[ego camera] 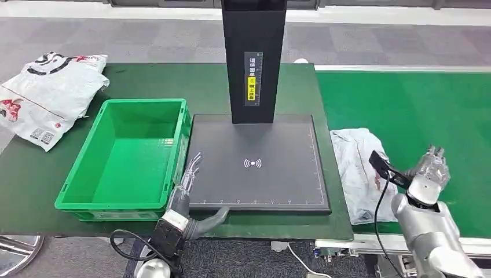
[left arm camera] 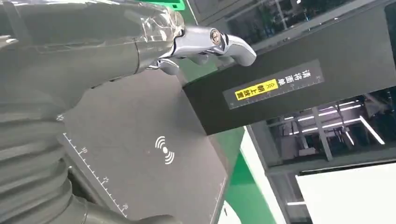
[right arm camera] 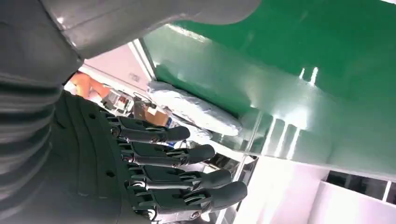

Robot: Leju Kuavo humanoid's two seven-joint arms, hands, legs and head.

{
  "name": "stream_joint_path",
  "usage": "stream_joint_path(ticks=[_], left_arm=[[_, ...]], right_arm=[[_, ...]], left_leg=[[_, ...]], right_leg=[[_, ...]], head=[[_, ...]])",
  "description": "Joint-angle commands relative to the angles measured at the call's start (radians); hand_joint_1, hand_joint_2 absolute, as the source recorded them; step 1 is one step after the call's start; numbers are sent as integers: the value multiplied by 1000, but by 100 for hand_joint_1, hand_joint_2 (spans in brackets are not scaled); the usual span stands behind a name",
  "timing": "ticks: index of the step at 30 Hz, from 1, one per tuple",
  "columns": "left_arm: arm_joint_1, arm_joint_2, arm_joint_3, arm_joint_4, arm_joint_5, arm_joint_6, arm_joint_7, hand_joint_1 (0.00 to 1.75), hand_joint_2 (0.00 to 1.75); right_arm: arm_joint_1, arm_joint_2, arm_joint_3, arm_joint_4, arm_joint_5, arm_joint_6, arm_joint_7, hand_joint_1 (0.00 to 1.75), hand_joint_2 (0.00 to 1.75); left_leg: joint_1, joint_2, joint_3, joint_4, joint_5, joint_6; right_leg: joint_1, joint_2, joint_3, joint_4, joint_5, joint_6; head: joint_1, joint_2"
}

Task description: Moved the parcel from conveyor to table for the left to box.

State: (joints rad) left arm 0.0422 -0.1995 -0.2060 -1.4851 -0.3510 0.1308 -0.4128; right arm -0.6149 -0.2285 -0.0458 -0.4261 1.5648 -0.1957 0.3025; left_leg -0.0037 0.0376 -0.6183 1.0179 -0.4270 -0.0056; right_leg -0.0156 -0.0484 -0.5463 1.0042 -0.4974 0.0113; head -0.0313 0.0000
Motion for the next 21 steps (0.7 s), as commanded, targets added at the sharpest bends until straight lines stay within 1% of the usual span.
stream_joint_path(ticks=[1,5,11,13,15,17,18,19,21], left_arm=[[-10,32,-22,44,2,3,1,0,175],[-10,32,-22,44,2,3,1,0,175],[-10,32,-22,44,2,3,1,0,175],[-10,32,-22,44,2,3,1,0,175],[-10,32,-22,44,2,3,1,0,175],[-10,32,-22,44,2,3,1,0,175],[-10,32,-22,43,2,4,1,0,175],[-7,32,-15,40,3,7,0,0,175],[0,34,-5,35,4,11,-2,0,175]], right_arm=[[-61,-9,65,100,0,-3,-1,0,175],[-61,-9,65,100,0,-3,-1,0,175],[-61,-9,65,100,0,-3,-1,0,175],[-61,-9,65,100,0,-3,-1,0,175],[-61,-9,65,100,0,-3,-1,0,175],[-61,-9,65,100,0,-3,-1,0,175],[-62,-6,54,99,-9,-18,-24,0,175],[-72,19,-6,95,-79,-59,-140,0,175],[-85,54,-44,76,-135,-90,-237,0,175]], left_leg=[[1,-1,1,-2,0,-1],[0,-1,1,-1,0,-1],[1,-2,1,-2,1,-1],[0,-1,1,-1,0,-1],[1,-1,1,-2,0,-1],[0,-1,1,-1,0,0],[1,-1,1,-1,0,-1],[0,-1,1,-1,0,-1],[0,1,1,-1,0,-1]], right_leg=[[0,6,1,-2,1,-1],[0,4,0,-1,1,-1],[0,6,1,-2,2,-1],[0,4,0,-1,0,-1],[0,6,1,-2,1,-1],[-1,3,0,0,0,-1],[1,5,1,-2,1,-1],[0,4,0,-1,1,-1],[-1,5,0,0,1,-1]], head=[[0,0],[0,0],[0,0],[0,0],[0,0],[0,0],[0,0],[0,0],[0,0]])
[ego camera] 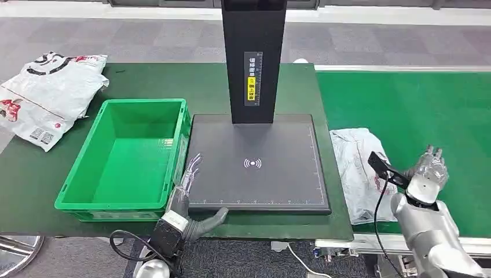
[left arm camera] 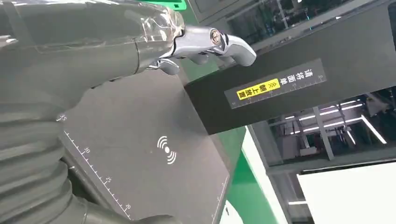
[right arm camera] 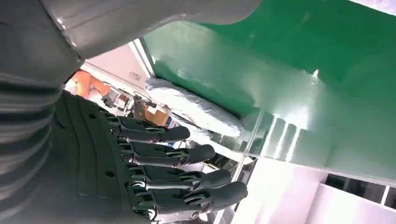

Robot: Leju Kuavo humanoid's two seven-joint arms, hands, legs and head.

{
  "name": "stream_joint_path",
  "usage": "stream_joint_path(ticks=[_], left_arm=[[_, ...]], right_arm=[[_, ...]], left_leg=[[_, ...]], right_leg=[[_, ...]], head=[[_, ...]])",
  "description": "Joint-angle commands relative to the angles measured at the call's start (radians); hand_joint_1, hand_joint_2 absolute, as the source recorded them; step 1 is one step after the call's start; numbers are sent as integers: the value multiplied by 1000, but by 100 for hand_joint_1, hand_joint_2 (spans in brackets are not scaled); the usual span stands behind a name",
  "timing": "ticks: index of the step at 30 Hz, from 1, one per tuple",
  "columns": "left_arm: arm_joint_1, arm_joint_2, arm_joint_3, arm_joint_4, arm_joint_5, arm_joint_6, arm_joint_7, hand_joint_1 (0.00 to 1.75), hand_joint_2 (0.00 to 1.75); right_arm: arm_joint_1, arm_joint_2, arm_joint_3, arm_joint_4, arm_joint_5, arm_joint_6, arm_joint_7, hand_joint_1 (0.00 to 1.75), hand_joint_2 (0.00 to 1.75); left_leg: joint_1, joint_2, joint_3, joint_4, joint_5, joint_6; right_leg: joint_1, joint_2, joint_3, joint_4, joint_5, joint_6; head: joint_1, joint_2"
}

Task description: Moved the parcel from conveyor to table for the left to box.

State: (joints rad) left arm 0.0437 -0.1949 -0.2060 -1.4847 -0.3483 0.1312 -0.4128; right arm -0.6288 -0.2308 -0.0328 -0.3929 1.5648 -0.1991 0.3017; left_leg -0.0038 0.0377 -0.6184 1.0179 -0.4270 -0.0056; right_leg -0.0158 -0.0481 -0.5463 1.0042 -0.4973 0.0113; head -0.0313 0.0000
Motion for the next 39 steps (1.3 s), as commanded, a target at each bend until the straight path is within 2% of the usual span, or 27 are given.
stream_joint_path(ticks=[1,2,3,4,5,6,7,8,10,12,14,15,16,26,29,31,33,36,39], left_arm=[[2,30,3,32,3,13,-4,0,175],[3,30,7,33,4,14,-6,0,175],[3,30,8,35,4,14,-8,0,175],[1,31,10,41,5,14,-12,0,175],[-3,30,11,48,5,14,-15,0,175],[-7,31,11,56,6,14,-20,0,175],[-9,30,11,60,6,15,-22,0,175],[-17,31,11,71,8,15,-29,0,175],[-34,22,23,85,8,27,-34,0,175],[-33,16,36,59,0,25,-23,0,175],[-29,14,39,47,-5,21,-17,0,175],[-27,14,39,43,-6,21,-15,0,175],[-24,13,39,40,-7,21,-14,0,175],[-9,12,31,33,-14,23,-12,0,175],[-6,10,32,27,-18,23,-6,0,175],[-7,12,34,17,-21,24,10,0,175],[-8,13,36,13,-21,23,15,0,175],[-8,13,36,13,-21,23,15,0,175],[-4,8,42,5,-24,28,25,0,175]], right_arm=[[-76,91,-116,23,-231,-93,-348,0,175],[-72,118,-155,-7,-313,-96,-445,0,175],[-67,133,-171,-28,-357,-90,-496,0,175],[-53,161,-201,-74,-447,-71,-581,0,175],[-37,176,-202,-116,-497,-46,-616,0,175],[-21,192,-220,-162,-595,21,-704,0,175],[-12,195,-217,-183,-628,46,-720,0,175],[0,205,-234,-222,-732,133,-790,0,175],[32,222,-215,-291,-887,325,-908,0,175],[145,264,-118,-452,-997,334,-866,0,175],[183,261,-63,-494,-1039,315,-854,0,175],[193,260,-48,-501,-1049,305,-851,0,175],[203,258,-32,-510,-1054,295,-844,0,175],[243,229,14,-543,-1037,199,-788,0,175],[230,208,66,-524,-895,97,-617,0,175],[196,195,103,-478,-799,113,-447,0,175],[190,195,104,-474,-798,116,-445,0,175],[190,195,104,-474,-798,116,-445,0,175],[169,154,177,-459,-613,72,-267,0,175]], left_leg=[[1,2,1,-1,0,-1],[1,4,1,-2,0,-1],[0,6,1,-1,-1,-1],[2,7,3,-4,0,-2],[2,6,2,-3,0,-2],[2,6,2,-4,0,-2],[3,4,4,-6,2,-3],[1,2,1,-2,1,-2],[2,0,2,-4,2,-2],[2,0,1,-3,2,-2],[2,-2,0,-2,2,-2],[4,-4,2,-4,2,-2],[2,-5,-1,-1,2,-1],[2,-4,-1,-2,2,-1],[2,-5,-1,-2,2,-1],[2,-3,-1,-1,1,-1],[2,-2,-1,-1,1,-1],[1,-3,-2,0,1,0],[1,-3,-1,-1,1,-1]], right_leg=[[0,8,-1,-1,1,-1],[1,12,-1,-2,3,-2],[0,11,-1,0,2,-1],[1,17,-1,-3,4,-3],[1,15,-1,-2,3,-2],[2,16,-1,-3,3,-3],[3,19,1,-6,5,-4],[1,8,-1,-1,2,-2],[2,8,0,-3,2,-3],[2,7,0,-2,2,-2],[2,4,1,-2,1,-2],[3,4,2,-4,1,-2],[2,-2,0,-2,0,-1],[2,3,0,-2,0,-2],[2,2,0,-2,0,-1],[1,2,-1,-1,0,-1],[1,4,-1,-1,0,-1],[0,0,-1,0,-1,-1],[1,3,0,-1,0,-1]], head=[[0,0],[0,0],[0,0],[0,0],[0,0],[0,0],[0,0],[0,0],[0,0],[0,0],[0,0],[0,0],[0,0],[0,0],[0,0],[0,0],[0,0],[0,0],[0,0]])
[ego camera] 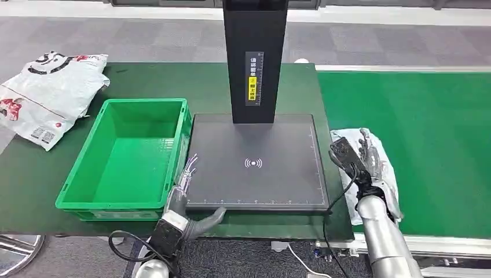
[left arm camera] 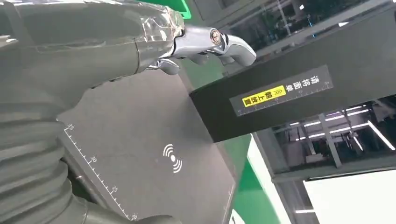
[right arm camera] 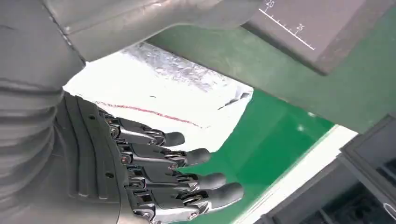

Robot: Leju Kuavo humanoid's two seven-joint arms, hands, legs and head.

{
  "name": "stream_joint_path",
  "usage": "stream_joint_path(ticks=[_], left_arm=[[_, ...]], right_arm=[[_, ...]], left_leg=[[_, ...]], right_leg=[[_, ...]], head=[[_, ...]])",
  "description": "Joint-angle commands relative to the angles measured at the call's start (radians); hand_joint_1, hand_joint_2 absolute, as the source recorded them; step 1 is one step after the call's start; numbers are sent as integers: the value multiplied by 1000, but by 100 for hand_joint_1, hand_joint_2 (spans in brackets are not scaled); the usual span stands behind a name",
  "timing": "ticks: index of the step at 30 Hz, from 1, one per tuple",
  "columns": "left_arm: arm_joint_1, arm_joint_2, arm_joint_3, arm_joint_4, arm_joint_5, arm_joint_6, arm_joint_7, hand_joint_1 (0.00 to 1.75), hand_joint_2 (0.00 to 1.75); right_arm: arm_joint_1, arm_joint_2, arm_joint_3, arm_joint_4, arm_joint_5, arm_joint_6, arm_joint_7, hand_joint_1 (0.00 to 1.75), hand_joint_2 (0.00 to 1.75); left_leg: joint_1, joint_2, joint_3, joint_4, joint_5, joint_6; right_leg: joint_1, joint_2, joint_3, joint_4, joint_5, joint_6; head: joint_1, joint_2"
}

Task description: Moved the parcel from conveyor to table for the left to box.

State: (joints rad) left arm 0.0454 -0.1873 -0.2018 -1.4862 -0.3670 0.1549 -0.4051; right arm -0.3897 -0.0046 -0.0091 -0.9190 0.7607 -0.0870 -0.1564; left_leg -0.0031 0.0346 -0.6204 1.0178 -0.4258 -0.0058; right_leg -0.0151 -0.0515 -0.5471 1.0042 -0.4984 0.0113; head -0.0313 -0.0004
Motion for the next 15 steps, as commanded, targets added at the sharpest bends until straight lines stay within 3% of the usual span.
stream_joint_path(ticks=[1,5,7,15], left_arm=[[-2,-1,39,2,-7,5,21,0,175],[5,-7,30,1,-14,6,26,0,175],[0,-8,23,13,-14,6,26,0,175],[-9,2,-3,24,-14,10,24,0,175]], right_arm=[[-72,-75,153,56,230,-51,222,0,175],[-58,-122,92,5,393,-45,398,0,175],[-52,-139,57,32,427,-38,431,0,175],[-70,-131,-63,288,537,-94,409,0,175]], left_leg=[[1,0,1,-1,0,-1],[1,-3,0,0,0,0],[1,-4,0,-1,0,0],[0,-3,2,-1,0,0]], right_leg=[[1,7,1,-2,1,-1],[0,3,0,-1,1,0],[0,2,1,-2,1,0],[0,2,3,-3,1,0]], head=[[0,0],[0,0],[0,0],[0,0]])
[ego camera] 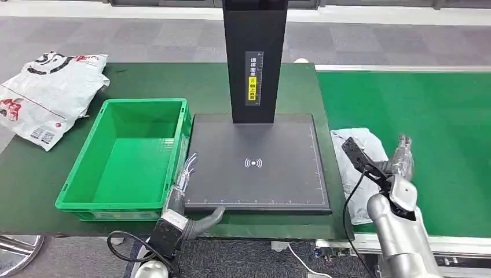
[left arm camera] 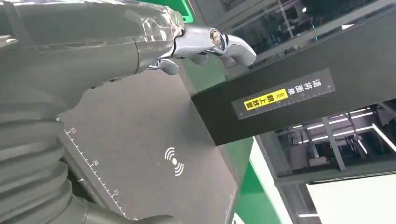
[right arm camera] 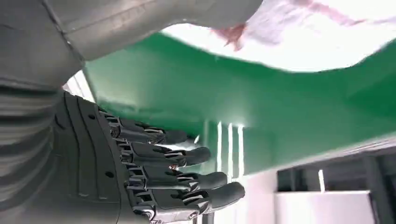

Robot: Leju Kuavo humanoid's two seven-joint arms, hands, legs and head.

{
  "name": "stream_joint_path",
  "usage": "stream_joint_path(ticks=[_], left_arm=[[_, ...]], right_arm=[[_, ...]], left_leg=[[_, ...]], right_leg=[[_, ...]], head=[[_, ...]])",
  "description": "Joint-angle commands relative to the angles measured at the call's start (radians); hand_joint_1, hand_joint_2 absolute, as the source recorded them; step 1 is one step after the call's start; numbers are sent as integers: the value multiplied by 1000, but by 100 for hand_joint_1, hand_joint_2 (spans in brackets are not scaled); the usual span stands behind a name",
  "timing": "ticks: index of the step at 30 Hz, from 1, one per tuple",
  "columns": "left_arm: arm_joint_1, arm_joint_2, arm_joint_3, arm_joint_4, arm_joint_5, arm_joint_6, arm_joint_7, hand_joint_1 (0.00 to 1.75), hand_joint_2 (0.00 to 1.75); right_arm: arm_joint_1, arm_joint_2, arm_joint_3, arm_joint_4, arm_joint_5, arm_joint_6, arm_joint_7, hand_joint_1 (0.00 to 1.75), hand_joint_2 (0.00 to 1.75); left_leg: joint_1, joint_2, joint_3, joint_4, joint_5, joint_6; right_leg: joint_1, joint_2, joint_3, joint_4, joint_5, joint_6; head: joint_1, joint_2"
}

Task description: Moved the parcel from conveyor to table for the left to box.

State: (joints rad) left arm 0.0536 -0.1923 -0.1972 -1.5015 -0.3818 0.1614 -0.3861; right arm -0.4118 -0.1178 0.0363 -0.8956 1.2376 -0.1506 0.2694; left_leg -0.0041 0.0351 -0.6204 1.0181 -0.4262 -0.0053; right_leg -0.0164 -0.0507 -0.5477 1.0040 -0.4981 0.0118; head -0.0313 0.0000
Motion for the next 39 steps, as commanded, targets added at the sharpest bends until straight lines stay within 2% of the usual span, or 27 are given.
stream_joint_path(ticks=[1,9,12,14,19,21,26,27,28,39], left_arm=[[-20,9,-13,40,0,0,7,0,175],[-51,13,-37,69,1,-7,11,0,175],[-49,21,-42,67,1,-5,13,0,175],[-44,29,-43,64,4,-1,14,0,175],[-43,30,-42,63,4,-1,14,0,175],[-28,33,-43,49,5,2,14,0,175],[-17,34,-43,39,5,3,14,0,175],[-20,34,-42,42,5,4,14,0,175],[-20,35,-41,42,5,4,14,0,175],[-22,37,-28,47,11,10,9,0,175]], right_arm=[[-52,-17,-112,308,80,-35,0,0,175],[-53,-11,-135,442,133,9,40,0,175],[-61,4,-155,469,114,23,-16,0,175],[-54,25,-191,483,55,34,-118,0,175],[-51,27,-191,484,55,31,-118,0,175],[-39,41,-218,484,14,3,-170,0,175],[-8,72,-227,507,-6,-31,-182,0,175],[-8,73,-229,512,-10,-46,-190,134,175],[-9,74,-229,516,-12,-51,-192,175,175],[-19,68,-260,478,-97,-69,-273,175,175]], left_leg=[[1,-5,2,-3,1,-1],[1,-3,2,-1,0,-1],[1,-2,1,-1,0,0],[2,-2,2,-2,0,-1],[1,-1,2,-2,0,-1],[2,-2,2,-2,0,-1],[2,-1,3,-2,0,-1],[1,-1,2,-1,0,-1],[2,-2,3,-2,0,-1],[2,-1,2,-2,0,-1]], right_leg=[[1,2,3,-3,1,-1],[1,2,2,-2,1,-1],[0,2,1,-1,1,-1],[1,6,2,-3,1,-1],[1,5,2,-2,1,-1],[1,5,2,-2,1,-1],[2,5,3,-3,1,-1],[1,3,2,-2,0,-1],[2,4,3,-3,1,-1],[1,5,2,-2,1,-1]], head=[[0,0],[0,0],[0,0],[0,0],[0,0],[0,0],[0,0],[0,0],[0,0],[0,0]])
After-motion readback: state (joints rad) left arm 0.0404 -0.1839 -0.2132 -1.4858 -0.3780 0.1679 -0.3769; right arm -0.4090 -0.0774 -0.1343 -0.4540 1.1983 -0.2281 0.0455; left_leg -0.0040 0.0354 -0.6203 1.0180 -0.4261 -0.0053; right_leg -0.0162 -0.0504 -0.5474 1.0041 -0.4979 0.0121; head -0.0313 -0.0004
